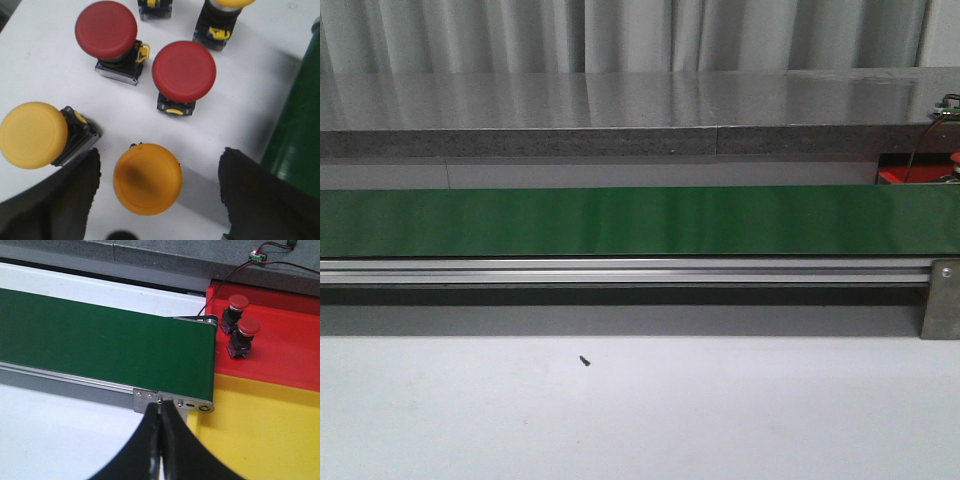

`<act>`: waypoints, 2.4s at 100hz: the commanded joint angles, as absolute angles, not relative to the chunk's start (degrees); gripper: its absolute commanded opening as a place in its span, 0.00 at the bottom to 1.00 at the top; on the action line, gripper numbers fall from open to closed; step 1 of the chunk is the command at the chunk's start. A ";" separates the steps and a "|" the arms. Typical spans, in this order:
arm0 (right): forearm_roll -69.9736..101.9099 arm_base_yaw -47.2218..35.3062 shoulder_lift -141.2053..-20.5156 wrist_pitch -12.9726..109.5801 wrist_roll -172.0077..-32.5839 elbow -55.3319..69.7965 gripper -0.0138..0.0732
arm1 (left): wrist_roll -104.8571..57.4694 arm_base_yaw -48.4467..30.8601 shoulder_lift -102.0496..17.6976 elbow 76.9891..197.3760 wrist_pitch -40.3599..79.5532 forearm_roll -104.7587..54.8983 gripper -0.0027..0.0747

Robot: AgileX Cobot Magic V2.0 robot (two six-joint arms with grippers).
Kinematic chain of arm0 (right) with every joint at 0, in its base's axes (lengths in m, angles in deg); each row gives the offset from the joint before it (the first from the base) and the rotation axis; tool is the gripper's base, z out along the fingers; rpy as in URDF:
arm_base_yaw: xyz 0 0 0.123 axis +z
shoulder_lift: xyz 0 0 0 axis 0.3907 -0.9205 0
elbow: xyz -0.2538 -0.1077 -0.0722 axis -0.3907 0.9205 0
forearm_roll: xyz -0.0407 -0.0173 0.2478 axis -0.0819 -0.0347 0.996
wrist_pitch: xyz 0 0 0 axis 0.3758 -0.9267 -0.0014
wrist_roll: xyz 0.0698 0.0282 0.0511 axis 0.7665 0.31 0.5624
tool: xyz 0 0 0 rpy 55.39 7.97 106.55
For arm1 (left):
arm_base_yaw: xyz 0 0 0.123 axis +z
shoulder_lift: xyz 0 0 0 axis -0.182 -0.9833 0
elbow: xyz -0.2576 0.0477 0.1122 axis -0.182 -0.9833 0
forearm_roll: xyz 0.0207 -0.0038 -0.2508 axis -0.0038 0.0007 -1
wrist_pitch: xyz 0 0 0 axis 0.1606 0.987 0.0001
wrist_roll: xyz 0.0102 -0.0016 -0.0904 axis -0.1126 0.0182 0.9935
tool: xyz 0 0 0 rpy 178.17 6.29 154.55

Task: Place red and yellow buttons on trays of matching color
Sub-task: 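Move the left gripper down over a yellow push button, then grasp the yellow push button with the left gripper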

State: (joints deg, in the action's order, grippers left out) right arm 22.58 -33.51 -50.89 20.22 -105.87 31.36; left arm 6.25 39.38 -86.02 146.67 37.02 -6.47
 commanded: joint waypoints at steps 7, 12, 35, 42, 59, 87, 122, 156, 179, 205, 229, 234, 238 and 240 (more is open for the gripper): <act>24.08 -33.65 -51.02 24.24 -106.29 29.86 0.08 | 6.75 39.44 -84.62 148.59 32.98 -6.43 0.68; 24.08 -33.65 -51.02 24.24 -106.29 29.86 0.08 | 6.75 39.44 -85.06 148.59 32.76 -6.43 0.68; 24.08 -33.65 -51.02 24.24 -106.29 29.86 0.08 | 6.75 39.44 -87.41 148.59 31.73 -6.13 0.68; 24.08 -33.65 -51.02 24.24 -106.29 29.86 0.08 | 6.75 39.44 -87.81 148.59 31.26 -6.13 0.68; 24.08 -33.65 -51.02 24.24 -106.29 29.86 0.08 | 6.75 39.44 -87.83 148.59 30.78 -6.13 0.67; 24.08 -33.65 -51.02 24.24 -106.29 29.86 0.08 | 6.75 39.44 -87.83 148.59 31.63 -6.13 0.49; 24.08 -33.65 -51.02 24.24 -106.29 29.86 0.08 | 6.75 39.44 -87.59 149.29 34.96 -7.09 0.21; 24.08 -33.65 -51.02 24.24 -106.29 29.86 0.08 | 6.13 37.74 -81.20 159.58 47.96 -8.15 0.21; 24.08 -33.65 -51.02 24.24 -106.29 29.86 0.08 | 6.03 32.22 -77.15 162.88 52.55 -8.15 0.21; 24.08 -33.65 -51.02 24.24 -106.29 29.86 0.08 | 4.47 25.01 -77.21 162.54 52.87 -7.68 0.21; 24.08 -33.65 -51.02 24.24 -106.29 29.86 0.08 | 4.47 23.92 -77.65 160.21 51.57 -7.68 0.21; 24.08 -33.65 -51.02 24.24 -106.29 29.86 0.08 | 4.47 23.92 -77.95 159.81 51.18 -7.68 0.21; 24.08 -33.65 -51.02 24.24 -106.29 29.86 0.08 | 4.47 23.92 -78.21 159.41 50.65 -7.68 0.21; 24.08 -33.65 -51.02 24.24 -106.29 29.86 0.08 | 4.47 23.92 -78.44 159.29 50.67 -7.68 0.21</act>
